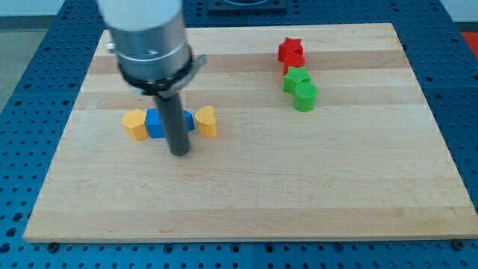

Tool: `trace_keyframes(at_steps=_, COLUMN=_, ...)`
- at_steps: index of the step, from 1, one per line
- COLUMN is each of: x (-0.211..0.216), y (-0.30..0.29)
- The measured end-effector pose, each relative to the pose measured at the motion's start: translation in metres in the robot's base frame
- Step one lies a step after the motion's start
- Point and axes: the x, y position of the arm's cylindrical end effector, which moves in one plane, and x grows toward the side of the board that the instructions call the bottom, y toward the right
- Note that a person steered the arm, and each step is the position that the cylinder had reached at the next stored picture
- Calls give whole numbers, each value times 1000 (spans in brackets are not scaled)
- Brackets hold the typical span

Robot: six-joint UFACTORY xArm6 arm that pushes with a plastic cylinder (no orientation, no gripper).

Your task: Place the yellow blocks and blue blocks at the center of the board

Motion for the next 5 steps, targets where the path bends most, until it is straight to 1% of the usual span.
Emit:
trace_keyframes(at_steps=2, x=1, y=-109)
trace_keyframes(at_steps=3, x=-11, y=-135)
trace_keyframes(at_steps=4, x=-28, y=-127)
trace_keyframes(at_steps=5, x=-31, y=-98)
